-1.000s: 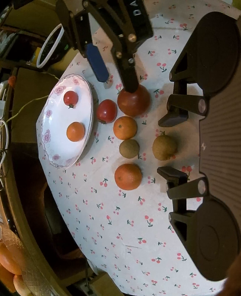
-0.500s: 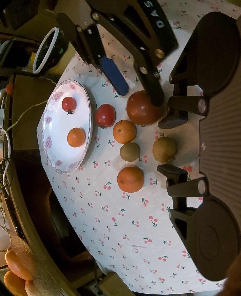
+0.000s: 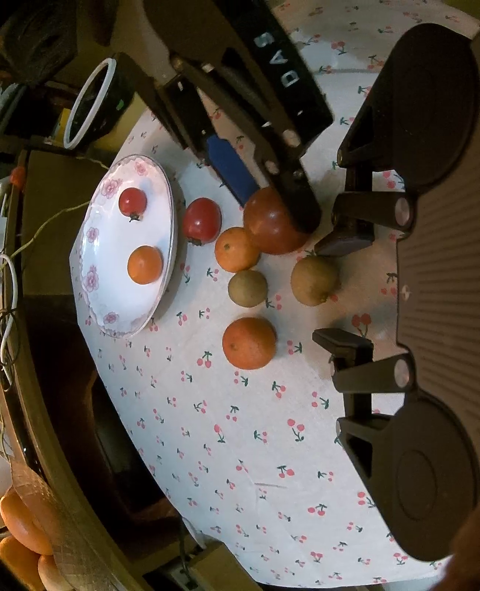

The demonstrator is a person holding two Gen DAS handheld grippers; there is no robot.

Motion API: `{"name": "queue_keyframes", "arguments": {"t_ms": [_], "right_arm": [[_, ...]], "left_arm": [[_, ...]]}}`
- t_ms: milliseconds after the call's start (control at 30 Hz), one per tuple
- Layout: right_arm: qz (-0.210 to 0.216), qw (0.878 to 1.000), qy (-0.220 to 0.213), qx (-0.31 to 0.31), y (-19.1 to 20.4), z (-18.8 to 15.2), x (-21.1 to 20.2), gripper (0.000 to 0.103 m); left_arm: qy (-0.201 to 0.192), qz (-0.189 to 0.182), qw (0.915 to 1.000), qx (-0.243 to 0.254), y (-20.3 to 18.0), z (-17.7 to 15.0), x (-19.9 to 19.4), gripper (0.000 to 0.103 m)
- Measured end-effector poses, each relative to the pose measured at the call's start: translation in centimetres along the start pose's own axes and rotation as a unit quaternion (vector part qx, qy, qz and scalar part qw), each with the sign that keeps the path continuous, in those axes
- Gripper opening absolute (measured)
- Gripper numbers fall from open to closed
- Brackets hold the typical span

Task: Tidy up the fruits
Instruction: 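Move the left tool to a kiwi while the right tool reaches the large dark tomato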

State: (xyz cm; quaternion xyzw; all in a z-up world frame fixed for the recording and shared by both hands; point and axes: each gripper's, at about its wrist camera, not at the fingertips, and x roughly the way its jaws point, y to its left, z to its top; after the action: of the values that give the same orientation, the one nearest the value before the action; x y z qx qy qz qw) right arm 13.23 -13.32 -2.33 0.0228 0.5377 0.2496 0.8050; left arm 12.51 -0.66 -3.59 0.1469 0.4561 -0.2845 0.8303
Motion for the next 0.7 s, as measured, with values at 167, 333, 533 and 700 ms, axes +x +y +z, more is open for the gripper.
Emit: {"name": "queue_keyframes", "arguments": {"t_ms": [167, 333, 533, 700], "right_arm": [[-0.002, 1.0, 0.006, -0.001, 0.2, 0.4, 0.5, 0.05], [-0.013, 1.0, 0.003, -0.015, 0.8, 0.7, 1.0, 0.051], [-0.024, 0.999, 0.006, -0.027, 1.4, 1.0, 1.3, 0.053], [-0.027, 0.999, 0.006, -0.025, 1.2, 1.0, 1.3, 0.048]], "left_arm": [[0.002, -0.006, 0.9999, 0.011, 0.1, -0.1, -0.2, 0.048], [0.002, -0.007, 0.9999, 0.011, 0.4, -0.3, -0.3, 0.048], [0.002, -0.006, 0.9999, 0.016, 0.2, -0.1, -0.2, 0.048], [0.002, -0.005, 0.9998, 0.022, 0.0, 0.0, -0.2, 0.048]]}}
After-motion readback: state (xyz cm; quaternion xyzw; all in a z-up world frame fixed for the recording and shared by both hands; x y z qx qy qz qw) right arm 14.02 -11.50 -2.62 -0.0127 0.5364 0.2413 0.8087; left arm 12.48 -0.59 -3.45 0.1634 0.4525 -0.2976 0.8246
